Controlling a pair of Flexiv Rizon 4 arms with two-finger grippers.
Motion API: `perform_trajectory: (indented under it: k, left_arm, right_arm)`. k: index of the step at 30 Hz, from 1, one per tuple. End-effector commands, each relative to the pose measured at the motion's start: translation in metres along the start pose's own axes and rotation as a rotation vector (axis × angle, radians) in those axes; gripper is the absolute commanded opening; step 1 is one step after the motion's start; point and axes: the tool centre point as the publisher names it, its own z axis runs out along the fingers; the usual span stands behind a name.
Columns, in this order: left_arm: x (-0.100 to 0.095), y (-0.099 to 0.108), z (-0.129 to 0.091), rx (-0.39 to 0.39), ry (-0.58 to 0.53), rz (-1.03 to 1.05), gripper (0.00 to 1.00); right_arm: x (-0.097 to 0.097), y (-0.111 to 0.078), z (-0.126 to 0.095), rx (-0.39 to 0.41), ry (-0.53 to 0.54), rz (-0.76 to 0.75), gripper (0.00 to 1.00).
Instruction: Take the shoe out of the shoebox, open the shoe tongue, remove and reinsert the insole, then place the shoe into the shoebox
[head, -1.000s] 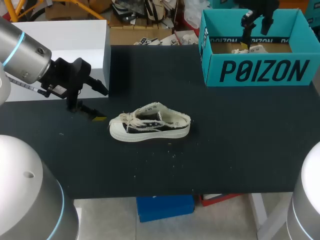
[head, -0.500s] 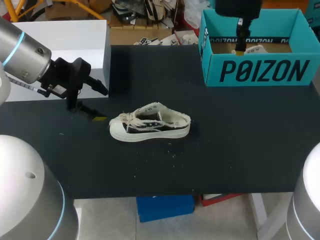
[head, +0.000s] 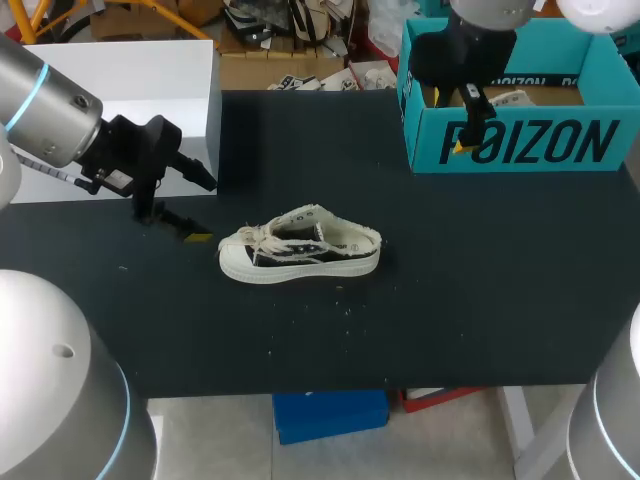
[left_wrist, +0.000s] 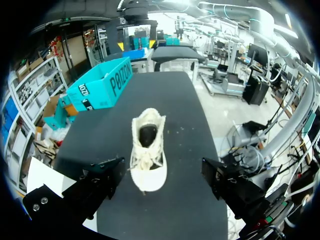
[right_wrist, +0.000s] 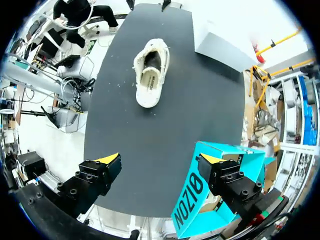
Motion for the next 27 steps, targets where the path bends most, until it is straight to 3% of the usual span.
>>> perform_trajectory:
  k: [1,4,19,23,27]
  left_arm:
    - [0.000,0.000,0.002,-0.001,-0.003,0.001,1.00]
    - [0.000,0.000,0.002,-0.001,-0.003,0.001,1.00]
    - [0.000,0.000,0.002,-0.001,-0.003,0.001,1.00]
    - [0.000,0.000,0.002,-0.001,-0.003,0.001,1.00]
    - [0.000,0.000,0.002,-0.001,-0.003,0.001,1.00]
  right_arm:
    - [0.018,0.006,0.013,-0.184,-0.103,-0.171,1.00]
    - [0.022,0.019,0.019,-0.225,-0.092,-0.126,1.00]
    - [0.022,0.019,0.019,-0.225,-0.092,-0.126,1.00]
    - [0.026,0.035,0.036,-0.425,-0.219,0.008,1.00]
    - [0.032,0.048,0.050,-0.501,-0.293,0.095,1.00]
